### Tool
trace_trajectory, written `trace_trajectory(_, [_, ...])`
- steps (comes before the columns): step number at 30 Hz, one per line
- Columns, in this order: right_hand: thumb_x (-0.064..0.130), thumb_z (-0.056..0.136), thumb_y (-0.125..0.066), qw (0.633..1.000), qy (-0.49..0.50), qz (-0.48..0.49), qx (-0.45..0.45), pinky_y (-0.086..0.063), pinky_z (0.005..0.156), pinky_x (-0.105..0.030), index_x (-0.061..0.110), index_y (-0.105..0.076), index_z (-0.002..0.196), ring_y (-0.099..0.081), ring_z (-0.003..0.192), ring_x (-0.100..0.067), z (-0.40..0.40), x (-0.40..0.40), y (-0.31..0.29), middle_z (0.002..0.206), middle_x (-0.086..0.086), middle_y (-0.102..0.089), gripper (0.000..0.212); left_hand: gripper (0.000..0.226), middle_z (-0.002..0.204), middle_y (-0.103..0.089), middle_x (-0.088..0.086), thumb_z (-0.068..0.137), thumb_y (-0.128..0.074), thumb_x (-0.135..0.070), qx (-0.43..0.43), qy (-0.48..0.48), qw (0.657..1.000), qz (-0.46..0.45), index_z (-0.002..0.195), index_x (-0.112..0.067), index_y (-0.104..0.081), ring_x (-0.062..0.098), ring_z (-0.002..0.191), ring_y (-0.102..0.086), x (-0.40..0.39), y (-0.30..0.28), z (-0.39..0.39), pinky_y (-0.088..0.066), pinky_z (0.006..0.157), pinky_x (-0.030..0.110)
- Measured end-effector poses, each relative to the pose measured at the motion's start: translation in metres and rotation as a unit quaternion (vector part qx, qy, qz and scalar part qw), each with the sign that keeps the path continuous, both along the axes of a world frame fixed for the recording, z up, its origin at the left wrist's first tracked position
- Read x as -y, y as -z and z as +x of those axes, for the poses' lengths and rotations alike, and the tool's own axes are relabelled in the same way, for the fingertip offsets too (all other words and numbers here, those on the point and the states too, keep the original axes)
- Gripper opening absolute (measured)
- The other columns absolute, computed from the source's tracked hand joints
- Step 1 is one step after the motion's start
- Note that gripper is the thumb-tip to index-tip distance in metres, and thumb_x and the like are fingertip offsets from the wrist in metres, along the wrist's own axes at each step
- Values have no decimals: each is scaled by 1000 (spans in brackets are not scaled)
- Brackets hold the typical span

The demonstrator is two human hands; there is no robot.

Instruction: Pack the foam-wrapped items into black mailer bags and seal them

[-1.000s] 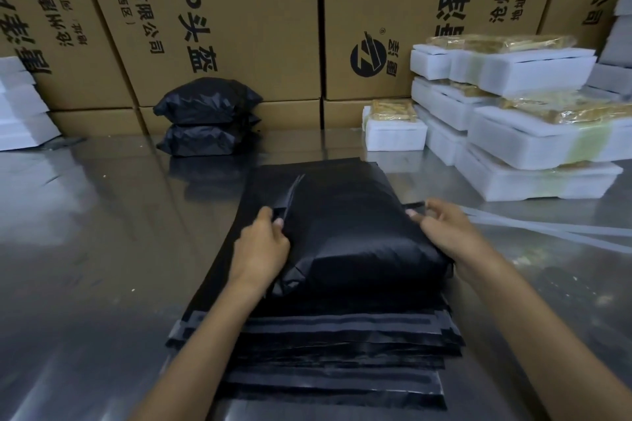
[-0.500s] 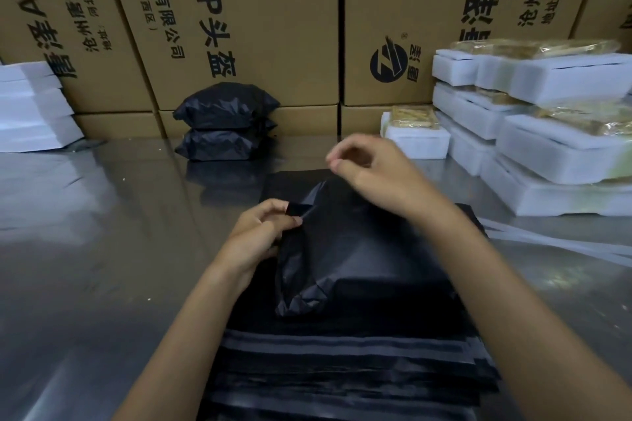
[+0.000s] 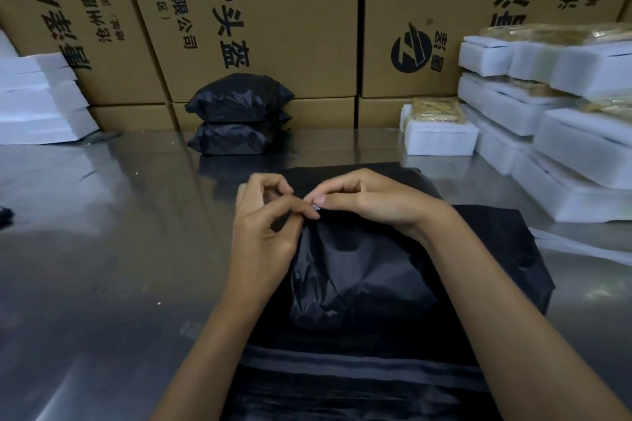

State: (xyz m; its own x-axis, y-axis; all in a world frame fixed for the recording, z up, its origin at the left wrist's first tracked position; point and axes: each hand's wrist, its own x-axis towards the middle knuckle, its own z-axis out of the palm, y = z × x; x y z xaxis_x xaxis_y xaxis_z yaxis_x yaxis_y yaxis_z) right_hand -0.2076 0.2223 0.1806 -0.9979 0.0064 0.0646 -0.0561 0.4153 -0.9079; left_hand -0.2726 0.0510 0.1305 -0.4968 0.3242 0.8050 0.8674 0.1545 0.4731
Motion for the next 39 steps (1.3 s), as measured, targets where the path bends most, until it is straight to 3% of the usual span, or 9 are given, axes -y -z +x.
trace_trajectory(6, [8, 99, -55, 999, -48, -19, 4, -44, 97, -17, 11, -76, 107, -66, 106, -5, 2, -1, -2, 104, 6, -75, 23, 13, 101, -47, -5, 83, -69, -6, -45, 4, 999, -19, 82, -18, -70, 16, 95, -49, -3, -2, 8, -37, 85, 17])
trace_trajectory(11, [0, 95, -55, 998, -54, -24, -24, -48, 91, -17, 4, -74, 103, -66, 100, -7, 2, -2, -2, 103, -1, -75, 22, 38, 96, -50, -12, 83, -73, -13, 55, 7, 998, 22, 98, -33, -44, 12, 88, -51, -4, -2, 11, -39, 77, 13])
trace_trajectory(13, [-2, 94, -54, 998, -57, -24, -23, -49, 90, -18, 4, -74, 101, -66, 98, -8, 3, -2, -2, 105, -6, -75, 22, 45, 95, -50, -12, 80, -76, -7, 53, -9, 998, 15, 98, -33, -44, 11, 88, -51, -2, 1, 9, -40, 77, 14])
trace_trajectory(17, [-4, 92, -53, 996, -70, -43, -19, -48, 81, -14, 10, -70, 91, -66, 89, -2, 5, 0, -4, 93, 2, -74, 22, 41, 93, -49, -12, 78, -75, -6, 9, -37, 999, -6, 97, -28, -46, 9, 88, -51, -1, 2, 10, -39, 75, 14])
trace_trajectory(22, [1, 92, -60, 995, -62, -67, -31, -50, 99, -27, 10, -70, 91, -68, 109, -23, 3, 0, -3, 109, -14, -74, 13, 36, 88, -48, -16, 78, -77, -9, -10, -43, 999, -5, 93, -27, -49, 7, 84, -49, 0, 2, 10, -38, 74, 13])
trace_trajectory(25, [6, 93, -65, 995, -44, -82, -38, -52, 86, -19, 10, -72, 94, -70, 93, -11, 3, 0, -2, 91, -2, -75, 8, 29, 86, -53, -18, 80, -77, -16, -12, -31, 999, -5, 91, -27, -54, 9, 82, -53, 0, 1, 11, -40, 73, 13])
trace_trajectory(31, [11, 90, -71, 995, 26, -51, -85, -52, 81, -16, 10, -76, 91, -70, 83, -7, -3, 7, -2, 84, -3, -76, 5, 29, 85, -65, -13, 85, -75, -14, 118, 32, 991, 45, 93, -36, -58, 9, 78, -64, -2, 1, 10, -46, 66, 10])
trace_trajectory(34, [12, 90, -72, 993, 56, -26, -98, -52, 81, -15, 13, -76, 88, -69, 84, -5, -7, 13, -2, 89, -4, -76, 5, 34, 79, -65, -6, 85, -75, -12, 179, 53, 980, 64, 99, -38, -59, 11, 73, -62, -2, 2, 6, -49, 66, 17])
trace_trajectory(39, [10, 88, -71, 982, 144, -25, -117, -53, 87, -28, 16, -75, 80, -69, 87, -13, -14, 17, 1, 88, -3, -76, 10, 33, 73, -61, 2, 85, -76, -12, 237, 76, 964, 90, 102, -36, -61, 15, 71, -59, -1, 2, 2, -47, 67, 18])
